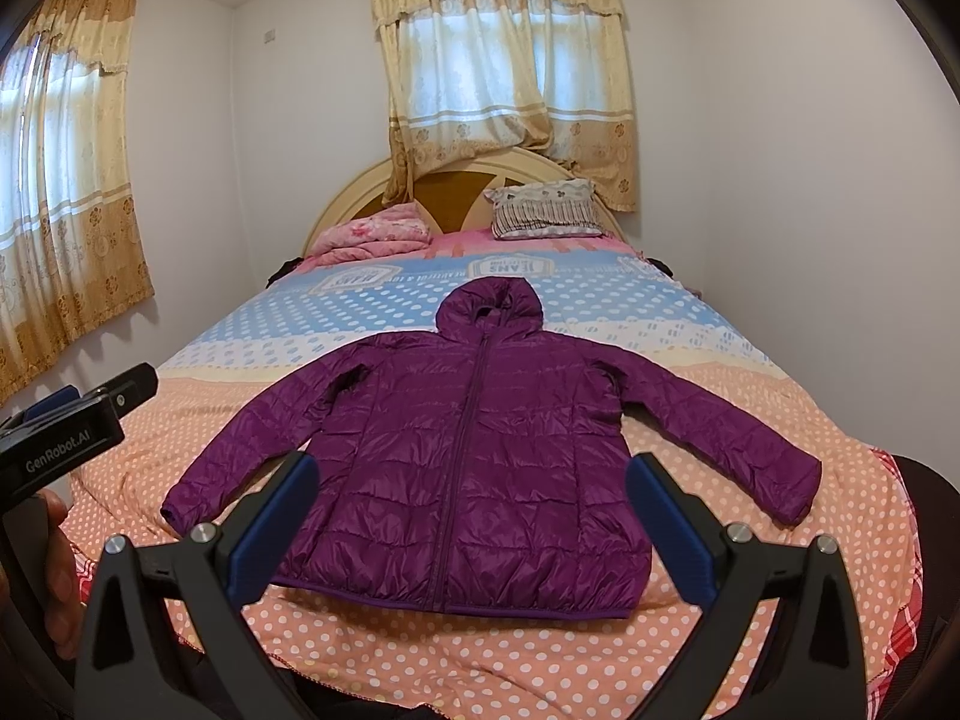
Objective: Fold large clothes
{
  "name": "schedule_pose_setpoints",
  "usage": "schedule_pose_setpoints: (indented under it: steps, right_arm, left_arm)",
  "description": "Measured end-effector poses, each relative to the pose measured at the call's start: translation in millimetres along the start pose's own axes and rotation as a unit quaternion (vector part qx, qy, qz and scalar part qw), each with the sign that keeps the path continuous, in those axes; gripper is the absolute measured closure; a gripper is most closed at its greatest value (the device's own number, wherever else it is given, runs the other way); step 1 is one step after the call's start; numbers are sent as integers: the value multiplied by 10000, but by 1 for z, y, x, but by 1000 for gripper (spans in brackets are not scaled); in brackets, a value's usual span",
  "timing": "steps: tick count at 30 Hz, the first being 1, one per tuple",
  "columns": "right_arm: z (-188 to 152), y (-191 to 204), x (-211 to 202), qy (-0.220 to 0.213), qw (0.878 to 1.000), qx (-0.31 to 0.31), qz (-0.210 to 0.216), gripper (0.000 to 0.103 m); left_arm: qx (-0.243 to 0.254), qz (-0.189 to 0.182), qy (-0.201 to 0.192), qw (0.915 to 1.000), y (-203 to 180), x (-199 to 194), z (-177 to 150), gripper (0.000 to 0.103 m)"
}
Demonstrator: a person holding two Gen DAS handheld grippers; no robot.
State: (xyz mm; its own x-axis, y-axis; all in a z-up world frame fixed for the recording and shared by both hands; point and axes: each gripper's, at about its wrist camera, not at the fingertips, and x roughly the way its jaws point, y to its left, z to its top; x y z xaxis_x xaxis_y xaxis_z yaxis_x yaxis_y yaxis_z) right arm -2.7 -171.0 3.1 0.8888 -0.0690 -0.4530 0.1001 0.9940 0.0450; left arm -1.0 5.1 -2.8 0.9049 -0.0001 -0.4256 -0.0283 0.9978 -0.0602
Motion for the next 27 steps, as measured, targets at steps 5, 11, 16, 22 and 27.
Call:
schedule_pose_setpoints:
  steps: [5,11,16,22,27]
  right_arm:
    - [-1,0,0,0,10000,5,-3,0]
    - [0,0,0,-1,10000,0,0,0]
    - [-1,0,1,10,10000,4,-1,0]
    - [-5,0,3,41,10000,27,24,0]
    - [-7,-4,10,97,9999,63,36,0]
  left_arm:
    - [-31,13,3,10000,1,0,-2,1]
    - [-28,16,-1,10000,1,0,-1,1]
    - [-29,10,19,10000,2,2,-3,1]
    - [-32,15,91,10000,3,6,-6,1]
    - [-11,12,243,9997,1,17,-10,1]
